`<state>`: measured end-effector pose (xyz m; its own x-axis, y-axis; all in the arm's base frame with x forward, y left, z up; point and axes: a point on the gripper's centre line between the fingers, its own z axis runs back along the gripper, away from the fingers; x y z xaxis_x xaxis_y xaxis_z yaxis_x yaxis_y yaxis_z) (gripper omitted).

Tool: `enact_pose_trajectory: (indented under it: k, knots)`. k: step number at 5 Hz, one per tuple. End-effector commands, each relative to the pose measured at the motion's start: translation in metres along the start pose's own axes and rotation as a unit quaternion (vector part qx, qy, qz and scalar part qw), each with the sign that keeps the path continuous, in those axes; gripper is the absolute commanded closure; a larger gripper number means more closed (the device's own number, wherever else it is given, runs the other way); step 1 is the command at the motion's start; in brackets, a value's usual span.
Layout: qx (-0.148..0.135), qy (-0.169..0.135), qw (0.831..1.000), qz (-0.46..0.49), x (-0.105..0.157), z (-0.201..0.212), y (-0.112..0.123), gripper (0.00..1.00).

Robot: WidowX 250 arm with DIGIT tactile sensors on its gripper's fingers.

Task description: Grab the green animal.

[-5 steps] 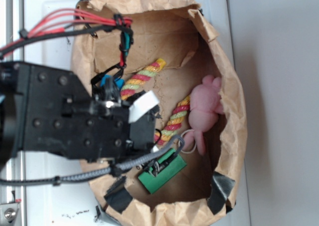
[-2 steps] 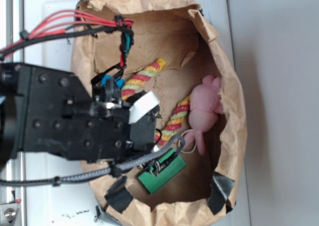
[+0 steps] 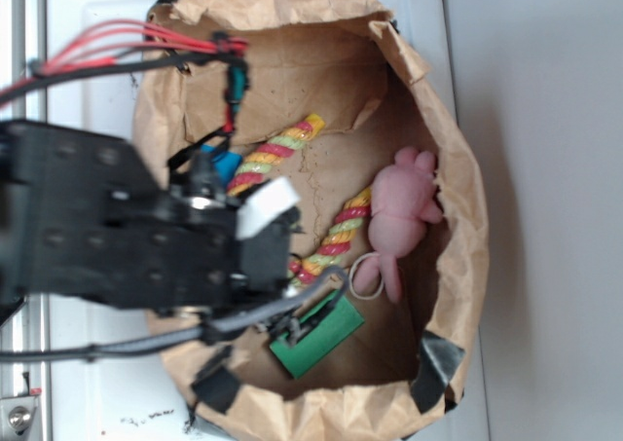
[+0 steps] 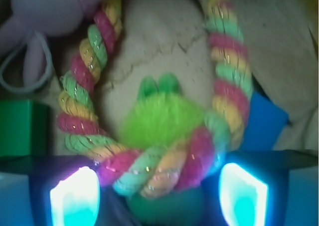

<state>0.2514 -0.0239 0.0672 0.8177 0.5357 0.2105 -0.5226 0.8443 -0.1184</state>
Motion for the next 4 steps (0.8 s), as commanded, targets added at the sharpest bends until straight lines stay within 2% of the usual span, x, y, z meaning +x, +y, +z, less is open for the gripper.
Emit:
enact_pose_trajectory:
  k: [1, 4]
  knots:
    - [-0.023, -0.011, 1.0, -0.017, 0.014, 0.014, -0.01, 0.0]
    - [-0.004, -0.022, 0.999, -0.027, 0.014, -0.013, -0.018, 0.0]
